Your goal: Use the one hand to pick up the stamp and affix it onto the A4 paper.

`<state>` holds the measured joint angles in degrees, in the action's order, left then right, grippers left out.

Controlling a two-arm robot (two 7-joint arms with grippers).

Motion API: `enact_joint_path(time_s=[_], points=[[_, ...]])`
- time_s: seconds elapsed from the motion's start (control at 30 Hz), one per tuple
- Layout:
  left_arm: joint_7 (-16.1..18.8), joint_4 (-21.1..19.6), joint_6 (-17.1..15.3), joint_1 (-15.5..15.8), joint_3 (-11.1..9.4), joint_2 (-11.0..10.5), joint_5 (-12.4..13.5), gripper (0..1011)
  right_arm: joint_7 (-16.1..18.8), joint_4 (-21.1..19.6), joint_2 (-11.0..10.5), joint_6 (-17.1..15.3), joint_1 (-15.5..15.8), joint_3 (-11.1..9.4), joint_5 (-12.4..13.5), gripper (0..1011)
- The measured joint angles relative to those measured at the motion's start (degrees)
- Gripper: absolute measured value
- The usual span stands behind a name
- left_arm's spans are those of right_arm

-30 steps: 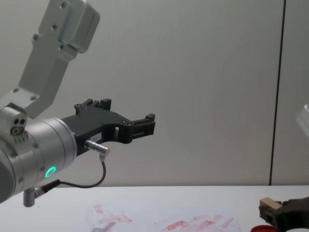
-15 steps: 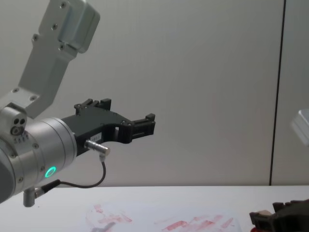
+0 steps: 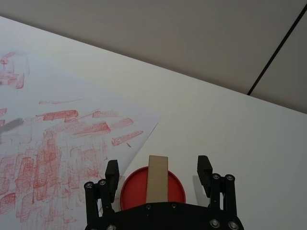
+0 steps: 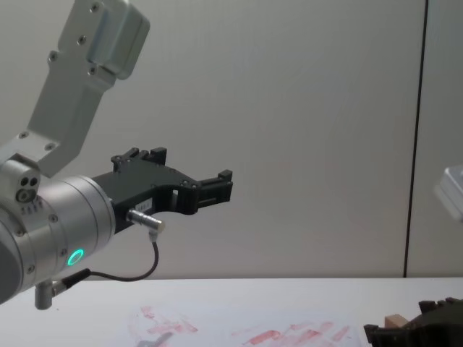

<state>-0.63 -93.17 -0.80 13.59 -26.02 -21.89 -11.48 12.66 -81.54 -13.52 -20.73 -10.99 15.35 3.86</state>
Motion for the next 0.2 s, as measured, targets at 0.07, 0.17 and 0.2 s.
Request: enact_joint_path(time_s=[0.07,0.17,0.2], points=[[0.00,0.00,0.00,0.00,0.00,0.00,0.00,1001,0.01,0.04,0.01,0.01,-0.01,0.02,-0.03,1001],[0.00,0.00,0.00,0.00,0.00,0.00,0.00,1001,0.03,0.07,0.03,0.02,-0.03,0.04,-0.05,1001],[0.00,0.00,0.00,0.00,0.00,0.00,0.00,1001,0.04,0.08,0.03,0.02,-0.03,0.04,-0.05,1001]])
